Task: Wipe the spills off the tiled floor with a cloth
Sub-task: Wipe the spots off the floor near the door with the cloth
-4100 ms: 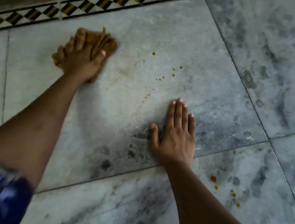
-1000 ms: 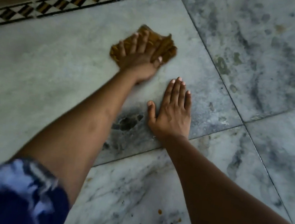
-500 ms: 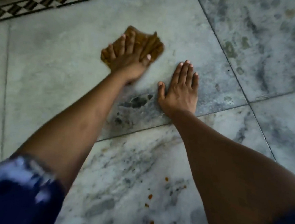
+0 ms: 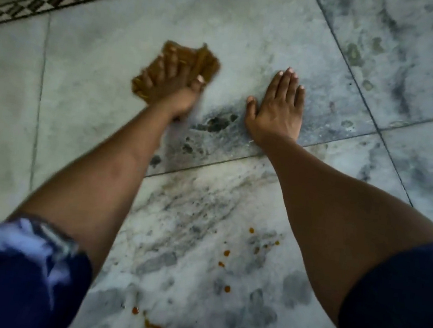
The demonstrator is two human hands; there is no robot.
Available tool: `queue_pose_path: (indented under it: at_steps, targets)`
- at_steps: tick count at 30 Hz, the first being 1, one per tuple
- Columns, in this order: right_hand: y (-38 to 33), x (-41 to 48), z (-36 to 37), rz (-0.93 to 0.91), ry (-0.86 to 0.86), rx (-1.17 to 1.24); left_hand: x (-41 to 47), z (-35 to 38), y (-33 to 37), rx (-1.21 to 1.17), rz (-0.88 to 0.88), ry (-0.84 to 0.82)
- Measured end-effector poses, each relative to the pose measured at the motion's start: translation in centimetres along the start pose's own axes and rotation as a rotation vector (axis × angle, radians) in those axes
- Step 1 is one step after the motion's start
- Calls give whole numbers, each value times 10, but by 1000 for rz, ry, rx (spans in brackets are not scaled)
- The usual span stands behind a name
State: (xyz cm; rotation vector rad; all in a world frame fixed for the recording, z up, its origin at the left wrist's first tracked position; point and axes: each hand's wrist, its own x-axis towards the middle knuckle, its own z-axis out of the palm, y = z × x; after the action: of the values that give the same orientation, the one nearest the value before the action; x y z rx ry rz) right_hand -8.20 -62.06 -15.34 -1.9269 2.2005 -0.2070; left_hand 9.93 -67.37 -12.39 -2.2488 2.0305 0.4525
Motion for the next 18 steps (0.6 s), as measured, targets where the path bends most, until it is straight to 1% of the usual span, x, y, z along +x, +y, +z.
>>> queue_pose_path:
  at_steps: [2,4,5,6,7,10,12,14,16,18]
  targets:
    - [0,-1,-1,4,2,10,-38,17,2,68,124,26]
    - [1,-2,-3,6,-6,12,-85,29,-27,101,235,52]
    - [0,-2,-3,4,-3,15,-103,31,-48,111,248,59]
    - [0,-2,-2,1,1,17,-113,30,-70,121,212,65]
    - [0,-1,-1,0,3,14,-111,27,-91,117,137,79]
    - [1,2,2,5,4,-9,-68,6,-121,84,-143,88]
    - [2,5,5,3,20,-15,-24,-9,-111,14,-224,99]
    - [3,4,5,-3,33,-16,10,-17,-85,-15,-211,128]
    - [2,4,6,-14,36,-16,26,-12,-53,20,-129,142]
    - [0,4,5,-18,42,-3,22,-4,-30,57,5,170]
